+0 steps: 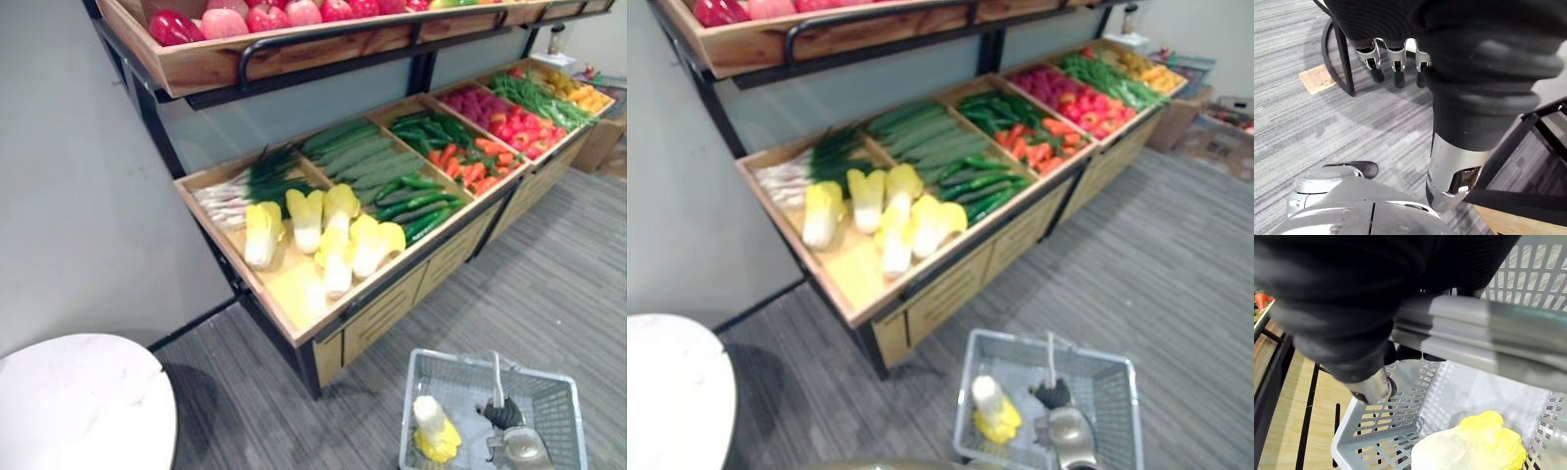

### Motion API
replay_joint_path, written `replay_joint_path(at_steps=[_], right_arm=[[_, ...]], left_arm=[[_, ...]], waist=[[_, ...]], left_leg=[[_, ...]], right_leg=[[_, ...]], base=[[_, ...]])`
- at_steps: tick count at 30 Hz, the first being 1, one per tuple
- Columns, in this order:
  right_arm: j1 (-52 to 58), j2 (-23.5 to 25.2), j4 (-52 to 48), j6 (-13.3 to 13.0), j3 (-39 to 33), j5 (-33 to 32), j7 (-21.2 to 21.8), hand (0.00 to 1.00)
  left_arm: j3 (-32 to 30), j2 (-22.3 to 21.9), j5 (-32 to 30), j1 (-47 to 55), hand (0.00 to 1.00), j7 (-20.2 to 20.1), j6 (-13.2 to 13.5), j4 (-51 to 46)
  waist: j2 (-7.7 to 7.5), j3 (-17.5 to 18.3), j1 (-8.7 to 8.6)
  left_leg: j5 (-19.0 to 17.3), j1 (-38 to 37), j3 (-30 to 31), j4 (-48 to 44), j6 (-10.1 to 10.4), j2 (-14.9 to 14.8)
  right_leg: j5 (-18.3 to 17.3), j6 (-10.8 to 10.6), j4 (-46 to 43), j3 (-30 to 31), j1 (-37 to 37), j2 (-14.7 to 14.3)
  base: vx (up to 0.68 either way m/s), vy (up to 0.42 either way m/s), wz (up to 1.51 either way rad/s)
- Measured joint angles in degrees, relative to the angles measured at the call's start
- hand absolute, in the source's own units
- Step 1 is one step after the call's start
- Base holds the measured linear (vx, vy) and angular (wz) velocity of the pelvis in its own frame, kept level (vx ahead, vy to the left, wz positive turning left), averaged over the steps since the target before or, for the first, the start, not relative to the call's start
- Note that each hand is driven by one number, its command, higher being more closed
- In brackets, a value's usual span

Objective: Pick vegetable in the basket

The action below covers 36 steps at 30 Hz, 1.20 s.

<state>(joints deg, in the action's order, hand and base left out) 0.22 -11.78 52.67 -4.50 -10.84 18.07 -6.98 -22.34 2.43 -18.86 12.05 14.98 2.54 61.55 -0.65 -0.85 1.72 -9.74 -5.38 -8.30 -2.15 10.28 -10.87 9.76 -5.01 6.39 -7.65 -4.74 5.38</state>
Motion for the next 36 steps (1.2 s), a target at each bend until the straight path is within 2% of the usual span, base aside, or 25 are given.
replay_joint_path(at_steps=[8,17,19,21,22,25,26,28,29,30,31,34,36], right_arm=[[-0.29,-0.26,-0.02,0.08,-2.59,-0.04,-0.08,1.00],[-1.48,-3.12,-0.01,0.47,-5.24,-0.62,-0.12,1.00],[-2.03,-3.20,0.02,0.48,-6.88,-0.62,-0.12,1.00],[-2.67,-4.73,0.02,0.49,-7.64,-0.68,-0.13,1.00],[-2.62,-4.96,0.01,0.51,-8.20,-0.69,-0.12,1.00],[-2.09,-4.89,-3.05,0.48,-9.87,-0.75,-0.20,1.00],[-1.71,-4.33,-5.64,0.46,-9.83,-0.73,-0.20,1.00],[-1.61,-3.18,-8.98,0.46,-8.87,-0.72,-0.18,1.00],[-2.09,-2.48,-9.99,0.46,-8.50,-0.71,-0.15,1.00],[-2.40,-2.19,-10.75,0.47,-8.51,-0.69,-0.12,1.00],[-2.20,-2.22,-10.78,0.53,-8.54,-0.68,-0.13,1.00],[-2.43,-2.21,-11.54,0.30,-6.43,-0.61,-0.10,1.00],[-3.21,-2.12,-11.59,0.16,-3.99,-0.62,-0.09,1.00]], left_arm=[[0.66,0.52,-0.02,0.58,0.00,-0.56,0.10,-0.08],[1.78,2.43,-0.07,1.52,0.00,-1.68,0.73,-0.15],[1.71,2.40,-0.06,1.50,0.00,-1.72,0.99,-0.28],[1.73,2.28,-0.08,1.39,0.00,-1.80,1.30,-1.30],[1.72,2.37,-0.09,1.27,0.00,-1.80,1.35,-1.42],[1.75,2.88,-1.13,1.15,0.00,-1.83,1.37,-2.19],[1.97,3.87,-2.46,0.85,0.00,-1.88,1.37,-2.22],[1.74,6.14,-2.71,0.57,0.00,-1.86,1.37,-2.46],[1.60,6.80,-2.73,0.53,0.00,-1.84,1.39,-2.59],[1.53,7.92,-2.96,0.01,0.00,-1.83,1.38,-2.95],[0.95,9.04,-3.97,-0.34,0.00,-1.84,1.33,-3.28],[0.44,9.64,-4.60,-0.49,0.00,-2.01,1.31,-5.21],[0.45,10.23,-4.75,-0.92,0.00,-2.11,1.28,-5.48]], waist=[[-0.02,-0.29,0.07],[-0.41,-0.99,0.08],[-0.11,-1.32,0.08],[1.02,-2.89,-0.09],[1.14,-3.24,-0.15],[0.53,-3.67,-0.11],[-0.24,-4.11,-0.20],[-1.07,-4.78,-0.04],[-0.65,-5.54,0.22],[-1.36,-6.64,-0.38],[-0.92,-7.23,-0.72],[-1.68,-7.41,-0.44],[-3.11,-7.17,0.23]], left_leg=[[-1.02,-1.85,-0.29,-0.59,-0.38,0.12],[-2.54,-1.23,-0.37,-2.26,-0.82,0.51],[-4.51,0.51,-0.17,-6.44,-1.13,0.19],[-8.85,4.09,1.09,-15.29,-1.77,-0.85],[-9.69,4.66,1.21,-16.79,-2.08,-0.98],[-13.60,8.78,-0.28,-24.20,-3.82,-0.81],[-14.66,10.42,-2.08,-26.50,-4.76,-0.62],[-14.80,11.63,-5.82,-27.85,-6.64,-1.02],[-14.08,11.63,-8.80,-27.29,-7.66,-2.03],[-12.32,11.11,-10.41,-25.30,-8.37,-1.99],[-10.09,9.29,-11.96,-21.90,-8.78,-2.04],[-5.12,5.38,-16.82,-14.53,-8.99,-1.80],[-3.89,4.94,-20.72,-13.20,-8.50,-1.54]], right_leg=[[-0.22,-0.31,-0.26,0.11,1.93,0.14],[-0.74,-0.98,-0.27,0.35,1.97,0.32],[-1.07,-1.18,-0.30,0.44,1.96,0.54],[-1.22,-1.41,-2.27,0.49,1.87,0.17],[-1.54,-1.76,-3.21,0.53,1.75,0.18],[-1.41,-2.91,-7.78,3.13,-2.66,0.64],[-0.18,-4.59,-8.86,5.36,-5.02,1.02],[6.98,-5.12,-6.94,6.92,-7.89,0.90],[10.62,-5.08,-5.29,5.39,-8.45,0.85],[4.46,-0.08,-14.16,-1.02,-10.19,1.97],[-2.23,3.25,-23.33,-7.00,-10.10,3.30],[-10.50,3.73,-32.97,-14.35,-4.55,5.64],[-12.99,3.24,-32.82,-16.04,-2.33,7.23]], base=[[0.07,0.007,-0.01],[0.01,0.004,-0.02],[0.01,0.019,-0.01],[0.00,0.066,0.03],[-0.05,0.110,0.02],[-0.13,0.176,-0.36],[-0.26,0.278,-0.82],[-0.23,0.182,-1.02],[-0.26,0.129,-0.89],[-0.27,0.148,-0.83],[-0.22,0.152,-0.55],[-0.11,0.098,-0.70],[-0.11,-0.017,-0.91]])
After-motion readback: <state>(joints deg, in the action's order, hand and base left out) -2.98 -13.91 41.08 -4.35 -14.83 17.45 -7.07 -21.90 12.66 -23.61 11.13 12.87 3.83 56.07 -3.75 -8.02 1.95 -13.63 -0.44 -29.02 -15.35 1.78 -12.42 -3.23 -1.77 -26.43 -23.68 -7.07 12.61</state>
